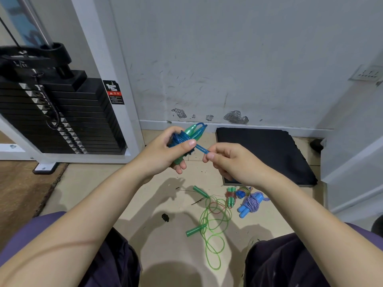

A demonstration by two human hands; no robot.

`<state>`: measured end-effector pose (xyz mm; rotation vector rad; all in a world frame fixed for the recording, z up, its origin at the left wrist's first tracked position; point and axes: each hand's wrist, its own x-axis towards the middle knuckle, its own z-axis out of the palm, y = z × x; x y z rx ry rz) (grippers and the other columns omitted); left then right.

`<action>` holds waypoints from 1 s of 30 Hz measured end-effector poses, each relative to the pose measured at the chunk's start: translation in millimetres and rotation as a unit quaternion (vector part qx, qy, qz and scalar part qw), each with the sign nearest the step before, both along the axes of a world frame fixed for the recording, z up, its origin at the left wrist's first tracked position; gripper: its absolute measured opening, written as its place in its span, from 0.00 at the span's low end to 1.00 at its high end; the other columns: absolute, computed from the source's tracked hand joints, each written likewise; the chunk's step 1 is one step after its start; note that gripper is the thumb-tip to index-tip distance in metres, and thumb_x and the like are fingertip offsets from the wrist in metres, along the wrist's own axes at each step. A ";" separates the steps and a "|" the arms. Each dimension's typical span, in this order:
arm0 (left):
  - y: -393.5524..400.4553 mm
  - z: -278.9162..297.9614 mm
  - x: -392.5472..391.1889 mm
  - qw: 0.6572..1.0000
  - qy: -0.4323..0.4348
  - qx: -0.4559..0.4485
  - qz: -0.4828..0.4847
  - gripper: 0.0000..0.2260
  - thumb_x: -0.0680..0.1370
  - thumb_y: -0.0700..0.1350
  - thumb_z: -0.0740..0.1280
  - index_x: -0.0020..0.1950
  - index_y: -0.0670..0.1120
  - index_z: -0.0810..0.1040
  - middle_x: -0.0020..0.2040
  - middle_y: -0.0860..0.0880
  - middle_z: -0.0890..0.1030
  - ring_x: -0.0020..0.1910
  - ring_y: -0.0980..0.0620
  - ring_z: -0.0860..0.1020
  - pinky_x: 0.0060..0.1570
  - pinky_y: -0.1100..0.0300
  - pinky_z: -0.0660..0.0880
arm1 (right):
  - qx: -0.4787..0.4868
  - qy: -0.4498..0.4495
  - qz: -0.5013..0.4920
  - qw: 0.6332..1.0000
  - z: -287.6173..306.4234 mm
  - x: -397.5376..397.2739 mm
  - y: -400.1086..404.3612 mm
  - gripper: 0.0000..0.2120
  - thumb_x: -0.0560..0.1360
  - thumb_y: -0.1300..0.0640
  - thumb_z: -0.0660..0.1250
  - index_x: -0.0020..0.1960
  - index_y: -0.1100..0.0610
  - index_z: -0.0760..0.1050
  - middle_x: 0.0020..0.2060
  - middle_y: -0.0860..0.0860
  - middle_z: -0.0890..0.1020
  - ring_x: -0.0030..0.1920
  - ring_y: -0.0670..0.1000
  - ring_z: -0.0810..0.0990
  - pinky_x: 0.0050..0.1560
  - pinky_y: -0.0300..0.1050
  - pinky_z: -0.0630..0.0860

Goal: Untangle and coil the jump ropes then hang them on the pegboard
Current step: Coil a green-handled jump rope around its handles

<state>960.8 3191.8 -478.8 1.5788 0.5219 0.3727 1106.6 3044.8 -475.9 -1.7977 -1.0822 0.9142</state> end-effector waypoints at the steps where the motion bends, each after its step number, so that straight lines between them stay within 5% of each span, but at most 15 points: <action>1: -0.7 -0.3 0.4 1.000 0.002 0.008 0.016 0.14 0.77 0.47 0.70 0.59 0.42 0.72 0.40 0.47 0.79 0.30 0.46 0.77 0.29 0.57 0.76 | -0.007 -0.012 -0.001 1.000 0.7 -0.8 0.1 0.09 0.82 0.58 0.61 0.50 0.61 0.78 0.29 0.51 0.68 0.25 0.47 0.65 0.25 0.39 0.63; 7: 10.0 -4.6 4.5 0.990 -0.016 -0.004 0.140 0.10 0.77 0.43 0.72 0.49 0.43 0.72 0.40 0.41 0.79 0.24 0.46 0.76 0.27 0.58 0.75 | 0.029 -0.039 -0.019 0.999 0.7 -5.3 -1.1 0.07 0.81 0.60 0.62 0.54 0.59 0.78 0.30 0.50 0.79 0.23 0.51 0.72 0.28 0.42 0.70; 11: 13.1 -6.1 5.2 0.987 -0.016 -0.009 0.159 0.12 0.77 0.43 0.72 0.50 0.41 0.70 0.42 0.41 0.79 0.25 0.46 0.78 0.26 0.58 0.75 | 0.098 0.026 -0.065 0.993 3.9 -1.6 -2.0 0.04 0.79 0.62 0.66 0.47 0.63 0.75 0.33 0.58 0.82 0.27 0.57 0.76 0.30 0.46 0.73; 16: 8.4 -8.3 8.6 0.989 -0.002 -0.005 0.147 0.12 0.77 0.44 0.71 0.51 0.41 0.69 0.45 0.38 0.80 0.25 0.47 0.78 0.26 0.58 0.73 | 0.170 0.190 -0.081 0.964 7.4 0.7 -3.9 0.06 0.70 0.61 0.75 0.45 0.58 0.80 0.45 0.54 0.82 0.47 0.51 0.79 0.51 0.46 0.75; 21: -7.7 -14.1 14.4 0.995 0.030 0.000 0.096 0.11 0.77 0.44 0.71 0.50 0.42 0.70 0.43 0.41 0.81 0.25 0.47 0.78 0.25 0.61 0.71 | 0.245 0.270 -0.021 0.931 11.2 -0.1 -1.2 0.10 0.72 0.66 0.67 0.54 0.61 0.76 0.60 0.58 0.81 0.65 0.56 0.77 0.69 0.49 0.70; 25: -7.9 -15.2 13.6 0.996 0.025 -0.013 0.084 0.12 0.77 0.45 0.71 0.49 0.43 0.69 0.41 0.44 0.81 0.28 0.44 0.78 0.28 0.57 0.72 | 0.246 0.254 -0.054 0.934 14.1 0.1 -2.5 0.09 0.73 0.67 0.69 0.53 0.63 0.77 0.50 0.62 0.83 0.53 0.61 0.82 0.63 0.53 0.76; 30: -14.6 -10.7 11.2 0.998 -0.001 -0.042 0.039 0.13 0.76 0.44 0.72 0.52 0.40 0.70 0.41 0.42 0.80 0.27 0.44 0.76 0.27 0.58 0.72 | 0.211 0.180 -0.116 0.954 15.0 2.0 -1.1 0.06 0.74 0.66 0.69 0.50 0.60 0.78 0.43 0.60 0.86 0.37 0.55 0.83 0.46 0.49 0.77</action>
